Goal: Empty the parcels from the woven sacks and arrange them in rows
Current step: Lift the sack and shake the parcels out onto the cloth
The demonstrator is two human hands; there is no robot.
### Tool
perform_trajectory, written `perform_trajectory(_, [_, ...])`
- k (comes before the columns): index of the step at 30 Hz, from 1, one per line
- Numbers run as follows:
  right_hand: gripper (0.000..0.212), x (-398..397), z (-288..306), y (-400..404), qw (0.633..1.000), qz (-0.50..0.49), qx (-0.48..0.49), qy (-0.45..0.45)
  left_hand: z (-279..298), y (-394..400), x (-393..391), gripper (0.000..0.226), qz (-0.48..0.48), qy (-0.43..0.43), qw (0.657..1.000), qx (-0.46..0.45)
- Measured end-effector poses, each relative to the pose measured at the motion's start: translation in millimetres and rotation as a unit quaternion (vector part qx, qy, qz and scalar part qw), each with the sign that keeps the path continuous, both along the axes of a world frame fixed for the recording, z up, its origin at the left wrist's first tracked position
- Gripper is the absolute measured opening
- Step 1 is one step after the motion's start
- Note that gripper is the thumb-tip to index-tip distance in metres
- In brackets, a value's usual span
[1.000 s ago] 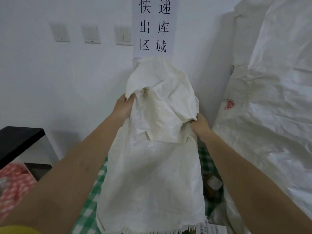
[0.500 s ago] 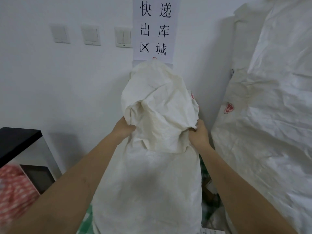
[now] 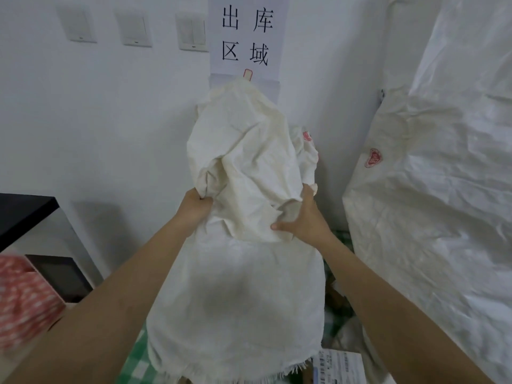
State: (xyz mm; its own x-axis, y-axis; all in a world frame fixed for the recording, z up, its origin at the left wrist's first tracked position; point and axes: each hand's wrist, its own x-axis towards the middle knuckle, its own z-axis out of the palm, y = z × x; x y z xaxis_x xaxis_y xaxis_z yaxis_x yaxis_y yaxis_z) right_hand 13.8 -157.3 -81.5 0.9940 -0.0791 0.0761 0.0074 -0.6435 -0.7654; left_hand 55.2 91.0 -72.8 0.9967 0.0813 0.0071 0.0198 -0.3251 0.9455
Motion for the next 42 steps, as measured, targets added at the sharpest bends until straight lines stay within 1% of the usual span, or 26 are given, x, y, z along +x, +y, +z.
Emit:
perform_trajectory(2, [0.111, 2.4, -9.9, 8.6, 1.000, -0.001, -0.023, 0.013, -1.5, -1.4, -4.5, 0.024, -0.014, 0.005, 1.000, -0.011])
perform_trajectory(5, [0.069, 10.8, -24.2, 9.9, 0.993, -0.056, -0.085, 0.066, 0.7, -4.7, -11.4, 0.020, -0.034, 0.004, 0.999, -0.028])
perform_trajectory(7, [0.049, 16.6, -37.4, 6.4, 0.990, -0.078, -0.104, 0.058, 2.3, -4.8, -17.1, 0.017, -0.048, 0.001, 0.998, -0.037])
perform_trajectory(10, [0.018, 18.9, -49.3, -3.3, 0.992, -0.080, -0.087, 0.036, 3.1, -2.7, -21.3, 0.012, -0.066, -0.001, 0.997, -0.036])
perform_trajectory(12, [0.022, 18.4, -56.0, -11.7, 0.992, -0.102, -0.079, 0.013, 2.1, -0.6, -21.2, 0.014, -0.061, -0.009, 0.998, -0.007])
perform_trajectory(14, [0.026, 19.1, -61.8, -18.6, 0.992, -0.110, -0.066, 0.019, -0.8, -0.8, -18.6, 0.023, -0.054, -0.011, 0.995, 0.081])
perform_trajectory(15, [0.024, 19.7, -61.9, -20.0, 0.993, -0.098, -0.053, 0.034, -2.6, -2.4, -17.8, 0.027, -0.056, 0.000, 0.990, 0.128])
perform_trajectory(16, [0.016, 21.2, -56.4, -20.9, 0.995, -0.082, -0.035, 0.052, -1.3, -5.8, -16.2, 0.030, -0.060, 0.013, 0.986, 0.157])
perform_trajectory(17, [0.007, 21.4, -46.8, -19.2, 0.995, -0.074, -0.002, 0.068, -0.3, -8.9, -14.4, 0.032, -0.060, 0.022, 0.986, 0.156])
perform_trajectory(18, [0.013, 24.2, -32.0, -17.7, 0.994, -0.078, 0.042, 0.063, 5.0, -12.2, -9.5, 0.034, -0.051, 0.019, 0.991, 0.119])
perform_trajectory(19, [0.020, 25.5, -15.3, -15.5, 0.991, -0.086, 0.087, 0.045, 12.0, -14.6, -4.1, 0.035, -0.033, 0.005, 0.998, 0.056])
perform_trajectory(20, [0.023, 26.3, 2.4, -12.4, 0.987, -0.096, 0.127, 0.014, 21.3, -16.4, 1.8, 0.035, -0.012, -0.010, 1.000, -0.021])
perform_trajectory(22, [0.022, 22.3, 25.8, -8.8, 0.977, -0.113, 0.169, -0.061, 38.4, -18.1, 11.5, 0.034, 0.023, -0.037, 0.988, -0.149])
perform_trajectory(23, [0.020, 18.2, 27.7, -8.9, 0.974, -0.118, 0.172, -0.085, 40.7, -18.2, 12.3, 0.032, 0.037, -0.048, 0.983, -0.175])
perform_trajectory(24, [0.020, 13.2, 25.6, -8.6, 0.974, -0.122, 0.163, -0.095, 39.7, -18.3, 11.1, 0.031, 0.048, -0.059, 0.984, -0.162])
perform_trajectory(26, [0.024, 10.1, 18.0, -10.2, 0.981, -0.138, 0.121, -0.056, 31.7, -20.3, 11.7, 0.031, 0.045, -0.061, 0.995, -0.067])
perform_trajectory(27, [0.025, 11.3, 18.5, -10.2, 0.982, -0.151, 0.110, -0.035, 30.3, -21.7, 12.0, 0.031, 0.038, -0.054, 0.998, -0.014])
perform_trajectory(28, [0.025, 12.6, 22.9, -9.1, 0.981, -0.156, 0.110, -0.032, 32.6, -21.7, 13.1, 0.032, 0.035, -0.053, 0.998, 0.017])
perform_trajectory(29, [0.023, 15.5, 30.0, -7.6, 0.979, -0.152, 0.122, -0.052, 39.2, -21.0, 15.7, 0.033, 0.038, -0.065, 0.997, 0.022])
perform_trajectory(31, [0.019, 16.7, 42.6, -5.2, 0.975, -0.126, 0.143, -0.111, 51.1, -15.6, 22.4, 0.034, 0.060, -0.109, 0.992, 0.002])
perform_trajectory(33, [0.020, 13.2, 44.8, -4.1, 0.979, -0.095, 0.125, -0.129, 51.4, -9.3, 23.9, 0.032, 0.079, -0.131, 0.988, -0.014])
perform_trajectory(35, [0.023, 13.9, 40.1, -4.3, 0.988, -0.089, 0.081, -0.101, 42.4, -7.9, 23.3, 0.031, 0.070, -0.114, 0.991, 0.006])
perform_trajectory(37, [0.024, 17.5, 44.6, -3.2, 0.987, -0.102, 0.077, -0.100, 42.9, -9.9, 23.2, 0.030, 0.065, -0.109, 0.992, 0.003])
perform_trajectory(40, [0.025, 15.3, 53.7, 0.9, 0.973, -0.095, 0.106, -0.179, 53.2, -7.2, 27.9, 0.028, 0.081, -0.124, 0.986, -0.077])
perform_trajectory(41, [0.025, 12.4, 53.2, 2.9, 0.972, -0.091, 0.101, -0.192, 52.4, -5.0, 29.1, 0.029, 0.088, -0.124, 0.985, -0.086])
perform_trajectory(42, [0.025, 12.0, 50.2, 3.9, 0.975, -0.090, 0.081, -0.186, 51.9, -3.4, 28.9, 0.031, 0.088, -0.119, 0.987, -0.065])
